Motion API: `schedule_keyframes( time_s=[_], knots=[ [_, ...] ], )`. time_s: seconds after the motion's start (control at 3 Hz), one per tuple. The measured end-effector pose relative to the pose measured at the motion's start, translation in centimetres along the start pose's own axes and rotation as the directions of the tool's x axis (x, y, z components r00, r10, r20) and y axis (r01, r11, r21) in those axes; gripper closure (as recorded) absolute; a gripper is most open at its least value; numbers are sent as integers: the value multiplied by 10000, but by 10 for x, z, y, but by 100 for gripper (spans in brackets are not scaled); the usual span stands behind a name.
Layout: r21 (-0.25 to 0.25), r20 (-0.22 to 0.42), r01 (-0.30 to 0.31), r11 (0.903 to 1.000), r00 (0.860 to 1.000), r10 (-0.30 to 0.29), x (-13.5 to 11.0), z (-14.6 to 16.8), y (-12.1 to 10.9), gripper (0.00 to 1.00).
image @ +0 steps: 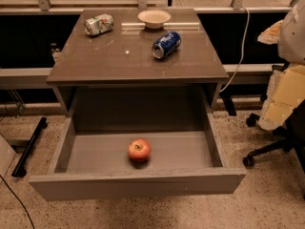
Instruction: Pick apple from top drawer and place on counter
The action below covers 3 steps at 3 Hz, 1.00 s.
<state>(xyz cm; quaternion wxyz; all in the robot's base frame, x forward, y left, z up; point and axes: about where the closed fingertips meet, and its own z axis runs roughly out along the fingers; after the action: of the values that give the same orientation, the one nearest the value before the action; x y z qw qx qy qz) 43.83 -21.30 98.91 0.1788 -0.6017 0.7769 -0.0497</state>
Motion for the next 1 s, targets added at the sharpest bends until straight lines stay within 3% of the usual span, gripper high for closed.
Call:
schedule_keyframes(
  time_s=[0.33,0.67,1.0],
  knots=[
    [-9,113,-15,10000,9999,15,-1,2,1,0],
    [-76,656,-83,9999,9978,88,-8,13,4,0],
    [-321,1577,-181,9993,9872,230,-20,34,5,0]
  ],
)
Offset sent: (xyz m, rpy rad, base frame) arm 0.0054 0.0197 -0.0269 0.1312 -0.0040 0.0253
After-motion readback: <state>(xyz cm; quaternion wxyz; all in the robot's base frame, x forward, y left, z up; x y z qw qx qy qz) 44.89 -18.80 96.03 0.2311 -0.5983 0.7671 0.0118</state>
